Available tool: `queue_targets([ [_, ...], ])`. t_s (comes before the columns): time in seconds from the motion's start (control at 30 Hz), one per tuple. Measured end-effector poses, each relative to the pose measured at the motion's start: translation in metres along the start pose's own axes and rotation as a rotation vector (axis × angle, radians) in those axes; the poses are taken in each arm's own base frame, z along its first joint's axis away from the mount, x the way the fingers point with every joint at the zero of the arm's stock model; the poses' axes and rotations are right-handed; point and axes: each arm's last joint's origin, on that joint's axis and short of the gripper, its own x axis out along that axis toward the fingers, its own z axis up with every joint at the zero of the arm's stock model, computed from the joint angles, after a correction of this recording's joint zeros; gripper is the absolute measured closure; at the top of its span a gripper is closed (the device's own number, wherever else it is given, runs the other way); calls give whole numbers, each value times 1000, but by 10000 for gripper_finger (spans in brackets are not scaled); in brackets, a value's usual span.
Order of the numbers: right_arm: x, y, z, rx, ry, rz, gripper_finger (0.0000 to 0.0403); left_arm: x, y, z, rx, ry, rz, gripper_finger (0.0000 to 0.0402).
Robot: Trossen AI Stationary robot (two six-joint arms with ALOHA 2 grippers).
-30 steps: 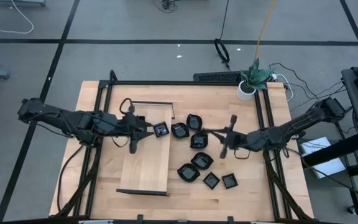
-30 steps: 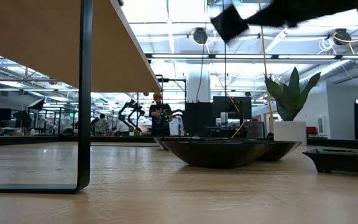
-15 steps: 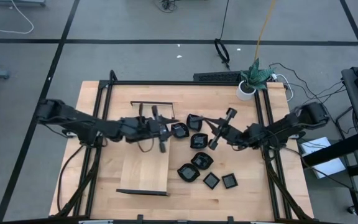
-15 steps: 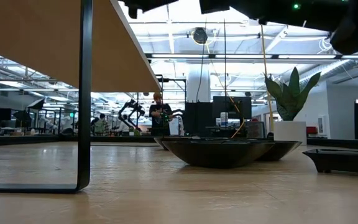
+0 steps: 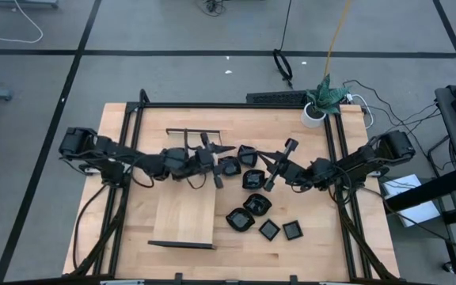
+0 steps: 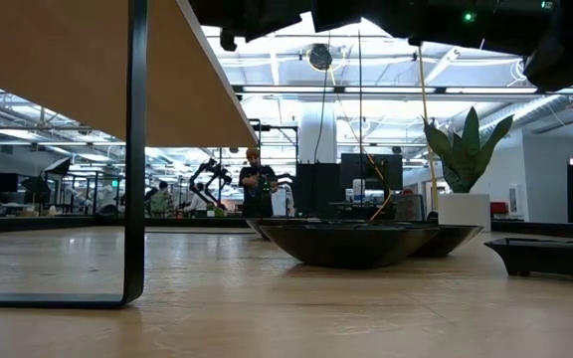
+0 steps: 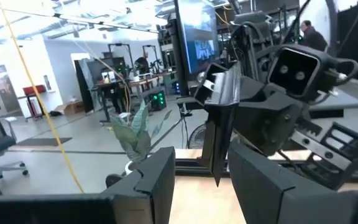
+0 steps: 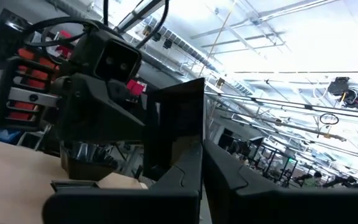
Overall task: Pick & Place Mini shaped plates
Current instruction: Stack the square plate on top of the square plate on the shelf
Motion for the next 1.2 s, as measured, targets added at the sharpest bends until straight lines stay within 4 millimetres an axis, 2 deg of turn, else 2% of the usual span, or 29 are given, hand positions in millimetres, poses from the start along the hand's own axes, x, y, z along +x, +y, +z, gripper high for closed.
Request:
queue_targets([
  [0.23, 2, -4, -3, 7, 7, -18, 403, 1, 1, 0, -28, -18, -88, 247],
  [0.9, 3, -4, -3, 34, -25, 24, 403, 3, 6, 0, -52, -19, -49, 248],
  [1.2, 3, -1, -3, 52, -58, 94, 402, 3, 6, 3, -62, -47, -45, 248],
])
